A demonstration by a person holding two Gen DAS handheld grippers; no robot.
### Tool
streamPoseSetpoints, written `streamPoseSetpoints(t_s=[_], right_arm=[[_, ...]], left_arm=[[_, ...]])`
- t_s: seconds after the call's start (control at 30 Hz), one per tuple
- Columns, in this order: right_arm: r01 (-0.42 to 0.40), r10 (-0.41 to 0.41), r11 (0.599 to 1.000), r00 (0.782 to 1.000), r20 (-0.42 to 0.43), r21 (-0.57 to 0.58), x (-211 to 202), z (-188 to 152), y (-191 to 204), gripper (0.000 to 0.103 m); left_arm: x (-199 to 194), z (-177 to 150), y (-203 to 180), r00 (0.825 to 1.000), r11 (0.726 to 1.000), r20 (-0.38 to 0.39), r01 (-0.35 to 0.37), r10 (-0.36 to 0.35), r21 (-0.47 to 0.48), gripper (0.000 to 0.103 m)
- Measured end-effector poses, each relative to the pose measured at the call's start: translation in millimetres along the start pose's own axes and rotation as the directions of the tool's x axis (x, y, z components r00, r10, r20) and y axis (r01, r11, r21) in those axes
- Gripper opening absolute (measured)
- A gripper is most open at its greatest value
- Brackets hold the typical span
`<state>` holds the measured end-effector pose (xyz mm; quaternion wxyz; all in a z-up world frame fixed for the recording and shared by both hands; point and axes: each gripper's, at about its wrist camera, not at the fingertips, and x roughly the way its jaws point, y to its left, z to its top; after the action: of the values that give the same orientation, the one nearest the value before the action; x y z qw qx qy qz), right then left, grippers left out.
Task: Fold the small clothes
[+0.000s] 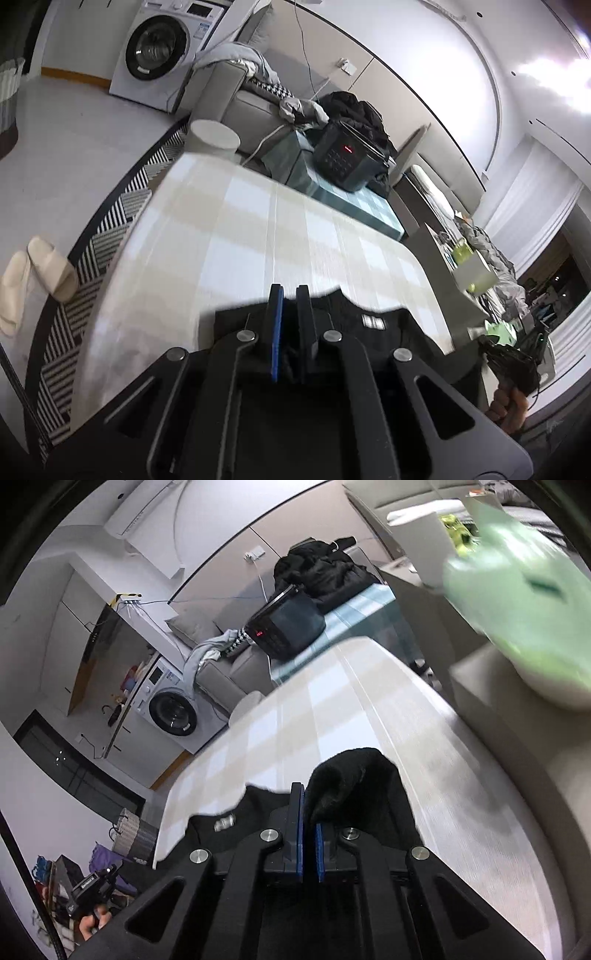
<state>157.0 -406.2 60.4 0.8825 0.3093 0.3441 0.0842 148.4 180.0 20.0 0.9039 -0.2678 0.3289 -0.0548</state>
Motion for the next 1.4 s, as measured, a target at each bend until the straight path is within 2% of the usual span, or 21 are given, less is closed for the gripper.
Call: streamPoseSetpoints(t_s=[0.1, 0.2, 0.23, 0.33, 0.37, 0.43, 0.53, 0.57, 0.67, 0.77, 0.87, 1.0, 1.03, 1.1, 1.17, 1.2, 1.23, 1.3, 1.4], right_arm=[[0.017, -0.017, 1.000, 1.000, -0.006, -0.009, 18, 12, 9, 0.005], [0.050, -0.050, 0.999, 0.999, -0.013, -0.011, 36, 20, 15, 0.005], [0.065, -0.066, 0.998, 0.998, -0.020, -0.015, 43, 22, 16, 0.005], [0.137, -0.136, 0.990, 0.988, -0.075, 0.016, 70, 28, 4, 0.007], [0.173, -0.169, 0.985, 0.980, -0.105, 0.029, 77, 29, -1, 0.011], [0.187, -0.175, 0.980, 0.974, -0.144, 0.068, 81, 27, -12, 0.012], [0.182, -0.175, 0.982, 0.978, -0.116, 0.049, 66, 20, -14, 0.030], [0.177, -0.172, 0.983, 0.979, -0.107, 0.040, 60, 18, -13, 0.035], [0.180, -0.180, 0.984, 0.980, -0.082, -0.005, 44, 15, -9, 0.035], [0.215, -0.217, 0.976, 0.975, -0.049, -0.042, 29, 15, -6, 0.036], [0.237, -0.240, 0.970, 0.968, -0.071, -0.057, 21, 12, -9, 0.038], [0.262, -0.276, 0.958, 0.953, -0.122, -0.121, 7, -8, -13, 0.038], [0.253, -0.271, 0.958, 0.953, -0.135, -0.133, 2, -15, -13, 0.038], [0.213, -0.236, 0.966, 0.957, -0.166, -0.147, -16, -31, -16, 0.046], [0.198, -0.229, 0.964, 0.957, -0.175, -0.179, -33, -48, -18, 0.048], [0.201, -0.238, 0.959, 0.954, -0.181, -0.201, -39, -56, -18, 0.052], [0.200, -0.243, 0.955, 0.951, -0.191, -0.218, -44, -63, -19, 0.056], [0.186, -0.241, 0.951, 0.947, -0.211, -0.247, -54, -79, -23, 0.070], [0.168, -0.228, 0.954, 0.944, -0.238, -0.247, -61, -99, -31, 0.071]], left_arm=[[21, 22, 2, 0.999, 0.999, 0.006, -0.035, 0.035, 0.000, 0.003], [54, 39, 9, 0.998, 0.998, -0.019, -0.065, 0.064, -0.024, 0.003], [66, 42, 11, 0.995, 0.995, -0.030, -0.100, 0.099, -0.023, 0.003], [91, 43, 24, 0.983, 0.985, -0.083, -0.167, 0.162, -0.054, 0.004], [96, 41, 28, 0.979, 0.981, -0.099, -0.185, 0.178, -0.066, 0.004], [97, 36, 39, 0.976, 0.977, -0.119, -0.193, 0.182, -0.093, 0.009], [88, 27, 49, 0.975, 0.974, -0.121, -0.199, 0.185, -0.110, 0.026], [83, 24, 51, 0.977, 0.976, -0.121, -0.191, 0.178, -0.108, 0.026], [69, 14, 49, 0.976, 0.977, -0.114, -0.194, 0.184, -0.088, 0.026], [49, 4, 43, 0.971, 0.973, -0.085, -0.227, 0.223, -0.049, 0.029], [29, 1, 43, 0.959, 0.959, -0.046, -0.282, 0.281, -0.021, 0.031], [5, -3, 56, 0.947, 0.947, -0.069, -0.318, 0.315, -0.048, 0.031], [-2, -9, 55, 0.948, 0.949, -0.070, -0.313, 0.310, -0.030, 0.031], [-16, -24, 50, 0.948, 0.951, -0.074, -0.309, 0.310, 0.029, 0.031], [-29, -44, 43, 0.950, 0.954, -0.089, -0.293, 0.298, 0.070, 0.032], [-35, -56, 41, 0.955, 0.960, -0.105, -0.273, 0.279, 0.068, 0.035], [-38, -66, 40, 0.958, 0.965, -0.120, -0.255, 0.260, 0.058, 0.041], [-44, -88, 36, 0.962, 0.974, -0.158, -0.219, 0.224, 0.051, 0.044], [-53, -118, 28, 0.963, 0.980, -0.185, -0.186, 0.195, 0.067, 0.044]])
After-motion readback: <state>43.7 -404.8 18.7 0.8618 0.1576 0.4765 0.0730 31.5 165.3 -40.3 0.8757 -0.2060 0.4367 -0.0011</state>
